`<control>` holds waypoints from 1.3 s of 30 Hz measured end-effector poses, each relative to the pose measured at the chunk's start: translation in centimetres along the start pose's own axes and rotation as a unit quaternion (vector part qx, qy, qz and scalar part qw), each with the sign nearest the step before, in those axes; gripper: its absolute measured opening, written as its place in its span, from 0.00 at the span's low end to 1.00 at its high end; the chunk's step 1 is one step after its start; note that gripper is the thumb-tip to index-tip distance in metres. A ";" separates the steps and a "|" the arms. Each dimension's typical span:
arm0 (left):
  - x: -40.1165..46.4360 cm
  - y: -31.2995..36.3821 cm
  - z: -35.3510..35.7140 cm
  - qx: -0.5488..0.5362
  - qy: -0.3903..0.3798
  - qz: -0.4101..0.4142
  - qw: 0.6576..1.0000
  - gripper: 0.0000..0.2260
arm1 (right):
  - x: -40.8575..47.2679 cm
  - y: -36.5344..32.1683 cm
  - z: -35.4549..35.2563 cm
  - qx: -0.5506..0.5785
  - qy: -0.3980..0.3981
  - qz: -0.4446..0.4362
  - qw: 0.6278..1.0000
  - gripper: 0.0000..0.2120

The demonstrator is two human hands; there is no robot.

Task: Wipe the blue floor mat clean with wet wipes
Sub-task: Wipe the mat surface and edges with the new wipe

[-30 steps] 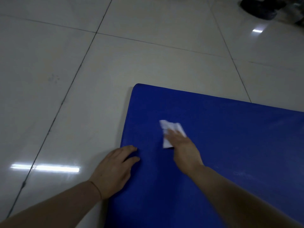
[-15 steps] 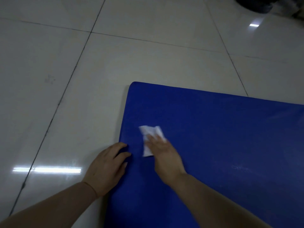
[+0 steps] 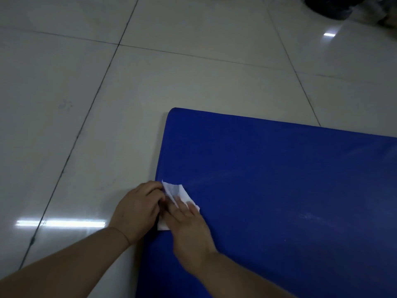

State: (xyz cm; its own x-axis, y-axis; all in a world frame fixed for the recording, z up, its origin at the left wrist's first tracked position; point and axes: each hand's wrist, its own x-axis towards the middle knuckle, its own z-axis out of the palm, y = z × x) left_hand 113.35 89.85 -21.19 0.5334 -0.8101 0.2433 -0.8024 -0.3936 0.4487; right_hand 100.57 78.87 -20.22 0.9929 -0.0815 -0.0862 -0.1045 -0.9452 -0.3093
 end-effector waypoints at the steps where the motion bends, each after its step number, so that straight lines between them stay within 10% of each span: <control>1: 0.0 0.0 -0.1 0.001 0.004 -0.005 1.000 0.14 | -0.6 0.8 -0.7 0.004 -0.003 0.010 1.000 0.43; 7: -0.3 0.3 -0.9 -0.030 0.045 -0.041 0.998 0.15 | -3.0 9.0 -3.8 -0.048 0.085 0.271 0.958 0.42; 17: 1.5 0.9 -2.0 -0.069 0.113 -0.174 0.976 0.11 | 3.1 -2.6 1.3 -0.042 -0.063 -0.117 0.990 0.24; 24: 0.8 1.5 -1.7 -0.058 0.081 -0.142 0.985 0.10 | 1.2 3.4 -2.4 -0.049 0.029 0.109 0.992 0.34; 31: 1.7 2.2 -1.2 -0.069 0.076 -0.167 0.980 0.10 | -0.7 -3.9 1.7 -0.009 0.002 -0.088 0.996 0.24; 39: 1.2 1.7 -1.3 -0.057 0.073 -0.158 0.983 0.10 | -2.7 3.6 -0.5 -0.055 0.065 0.120 0.989 0.39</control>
State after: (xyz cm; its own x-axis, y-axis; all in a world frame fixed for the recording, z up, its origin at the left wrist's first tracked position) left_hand 112.98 88.74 -19.05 0.7907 -0.5806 0.1942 -0.5597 -0.5571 0.6134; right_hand 97.59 75.50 -20.62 0.9402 -0.3400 -0.0203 -0.3375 -0.9220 -0.1897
